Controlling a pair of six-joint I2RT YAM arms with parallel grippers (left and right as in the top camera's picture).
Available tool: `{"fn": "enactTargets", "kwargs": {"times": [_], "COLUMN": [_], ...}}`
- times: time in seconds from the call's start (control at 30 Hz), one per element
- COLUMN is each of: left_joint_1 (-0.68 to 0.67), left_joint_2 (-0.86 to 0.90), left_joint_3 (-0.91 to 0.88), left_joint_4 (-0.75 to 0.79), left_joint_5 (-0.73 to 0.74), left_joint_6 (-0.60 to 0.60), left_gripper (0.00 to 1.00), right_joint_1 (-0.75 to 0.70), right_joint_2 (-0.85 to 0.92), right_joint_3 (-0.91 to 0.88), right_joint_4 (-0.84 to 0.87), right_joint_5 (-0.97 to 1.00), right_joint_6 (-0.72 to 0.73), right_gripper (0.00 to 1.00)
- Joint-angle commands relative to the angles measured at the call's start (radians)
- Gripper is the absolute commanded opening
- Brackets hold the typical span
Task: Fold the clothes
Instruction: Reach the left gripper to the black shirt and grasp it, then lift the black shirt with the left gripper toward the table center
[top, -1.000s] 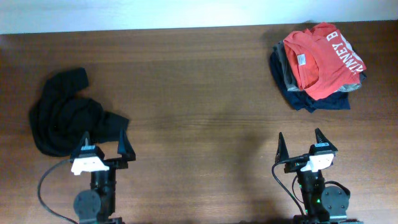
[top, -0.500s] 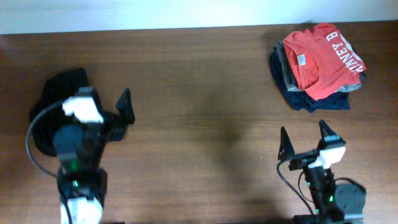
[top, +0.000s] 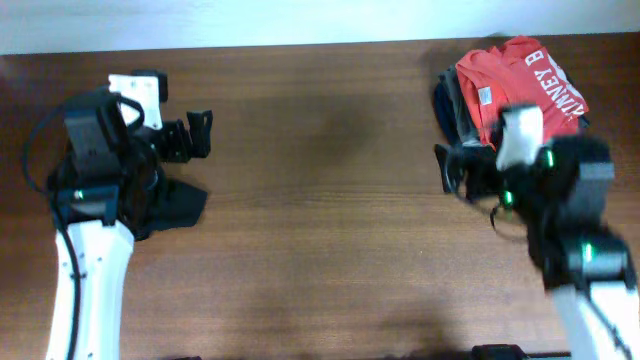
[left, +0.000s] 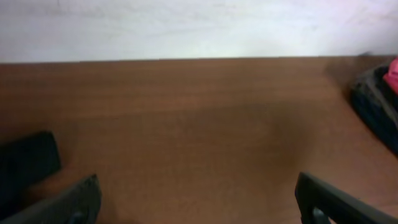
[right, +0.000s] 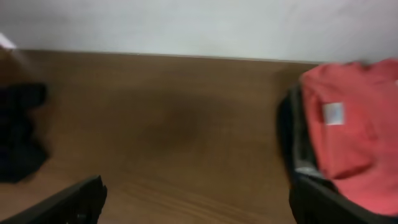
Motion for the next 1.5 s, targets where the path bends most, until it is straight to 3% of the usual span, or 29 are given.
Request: {"fn": "enactTargets", "kwargs": {"times": [0.0,0.27,0.3,0.33,0.37,0.53,0.67,0.9,1.07,1.2,1.47], "left_joint_1": [0.003,0.004,0.007,0.012,0.022,0.086,0.135,0.147,0.147,0.147,0.139], "left_joint_2": [0.029,0.037,0.040,0.044,0.055,0.136,0.254,0.448,0.508,0.509,0.509], "left_joint_3": [0.033,0.033,0.033,0.032,0.032,0.031,0.031,0.031,0.031,0.037,0.134], "left_joint_4": [-0.021,-0.067,-0.071,-0.084,-0.104,-0.182,-0.209,-0.103,-0.044,-0.025,-0.116], "left_joint_5": [0.014,-0.003,-0.021,-0.055,-0.096,-0.188,-0.189,-0.197,-0.213,-0.310,-0.392], "left_joint_6": [0.051,0.051,0.051,0.051,0.050,-0.066,-0.087,-0.085,0.024,0.084,0.126], "left_gripper": [0.99,0.96,0.79,0.69,0.63,0.63,0.63,0.64,0.64,0.67,0.69], "right_joint_1": [-0.006,-0.006,-0.006,-0.006,-0.006,0.002,0.040,0.162,0.219,0.236,0.236], "right_joint_2": [0.169,0.403,0.415,0.432,0.451,0.472,0.472,0.472,0.472,0.472,0.472], "right_joint_3": [0.144,0.213,0.213,0.213,0.213,0.213,0.213,0.213,0.213,0.212,0.212], "right_joint_4": [-0.076,-0.027,-0.023,-0.021,-0.024,-0.068,-0.110,-0.171,-0.179,-0.180,-0.180], "right_joint_5": [-0.084,-0.460,-0.476,-0.490,-0.494,-0.471,-0.358,-0.144,-0.115,-0.095,-0.095], "right_joint_6": [0.012,0.012,0.012,0.011,0.010,-0.042,-0.053,-0.052,-0.052,-0.052,-0.052], "right_gripper": [0.98,0.99,0.99,1.00,0.92,0.92,0.92,0.92,0.94,0.96,0.97]}}
